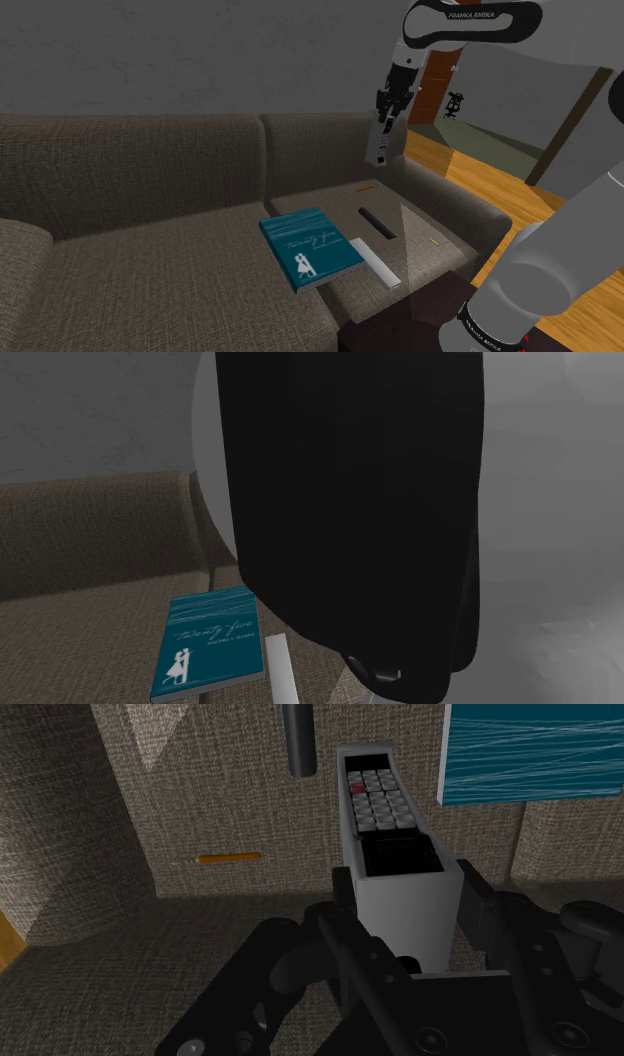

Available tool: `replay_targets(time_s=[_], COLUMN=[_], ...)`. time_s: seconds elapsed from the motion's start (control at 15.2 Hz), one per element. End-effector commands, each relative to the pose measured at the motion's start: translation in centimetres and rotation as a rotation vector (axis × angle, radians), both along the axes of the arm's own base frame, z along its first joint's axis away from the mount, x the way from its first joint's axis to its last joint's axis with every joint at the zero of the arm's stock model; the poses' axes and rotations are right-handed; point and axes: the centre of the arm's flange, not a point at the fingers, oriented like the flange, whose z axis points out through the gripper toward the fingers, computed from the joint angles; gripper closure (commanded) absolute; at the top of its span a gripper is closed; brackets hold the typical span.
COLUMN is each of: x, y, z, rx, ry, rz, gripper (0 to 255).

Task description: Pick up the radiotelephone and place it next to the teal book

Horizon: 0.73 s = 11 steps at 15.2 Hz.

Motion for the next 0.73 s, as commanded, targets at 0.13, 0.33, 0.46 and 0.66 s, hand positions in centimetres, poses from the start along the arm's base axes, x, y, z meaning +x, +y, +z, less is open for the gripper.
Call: replay_targets(time_s=[0.13,0.33,0.46,0.66], x=[0.1,0.1,0.1,0.1], y=[0.0,0.0,0.0,0.0], z=[-2.1,-3.7,-4.7,-6.3], rx=[0.000,0.000,0.000,0.000], ry=[-0.001,-0.001,-0.001,-0.001], rz=[0.000,0.000,0.000,0.000], gripper=[255,255,255,255])
